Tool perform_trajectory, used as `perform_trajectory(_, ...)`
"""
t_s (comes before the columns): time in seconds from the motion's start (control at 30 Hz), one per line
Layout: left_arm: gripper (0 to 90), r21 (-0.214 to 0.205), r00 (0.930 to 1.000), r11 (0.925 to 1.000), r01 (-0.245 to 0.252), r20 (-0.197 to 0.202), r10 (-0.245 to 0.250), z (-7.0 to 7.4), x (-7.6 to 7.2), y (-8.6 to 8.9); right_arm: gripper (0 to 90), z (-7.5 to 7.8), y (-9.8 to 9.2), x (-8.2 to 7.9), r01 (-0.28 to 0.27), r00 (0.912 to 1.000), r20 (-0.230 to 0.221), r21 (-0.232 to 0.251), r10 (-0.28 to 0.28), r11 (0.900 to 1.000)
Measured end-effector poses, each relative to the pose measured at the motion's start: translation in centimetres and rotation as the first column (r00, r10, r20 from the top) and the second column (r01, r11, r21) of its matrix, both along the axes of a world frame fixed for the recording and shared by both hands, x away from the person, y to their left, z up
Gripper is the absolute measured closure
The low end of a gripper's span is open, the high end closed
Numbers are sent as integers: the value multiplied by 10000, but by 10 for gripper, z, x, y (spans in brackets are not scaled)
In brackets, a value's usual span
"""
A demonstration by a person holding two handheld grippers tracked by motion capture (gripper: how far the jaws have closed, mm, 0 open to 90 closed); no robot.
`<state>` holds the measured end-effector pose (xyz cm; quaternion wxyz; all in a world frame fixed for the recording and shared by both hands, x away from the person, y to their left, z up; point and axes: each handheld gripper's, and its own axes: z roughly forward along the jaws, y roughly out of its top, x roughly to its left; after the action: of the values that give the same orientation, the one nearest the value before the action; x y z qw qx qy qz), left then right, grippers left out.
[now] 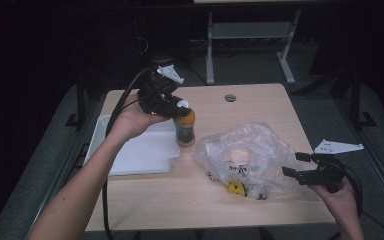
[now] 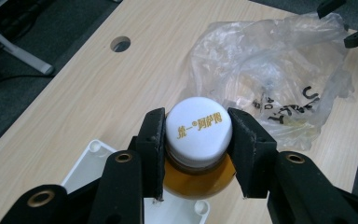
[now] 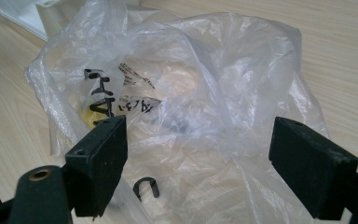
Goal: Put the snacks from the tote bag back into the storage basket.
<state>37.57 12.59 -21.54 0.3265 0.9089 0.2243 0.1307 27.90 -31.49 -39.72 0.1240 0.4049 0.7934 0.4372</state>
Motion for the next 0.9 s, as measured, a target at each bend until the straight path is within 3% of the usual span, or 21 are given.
perform_trajectory(0.3,591,-105,9994,9993,-352,-82,351,-3,1,17,189,0,1,0,7,10000,16,-48,-7,10000)
perform_trajectory(0.9,591,137,9943,9944,-1046,-203,1048,-14,2,48,189,0,2,1,46,10000,-8,-125,-46,9999)
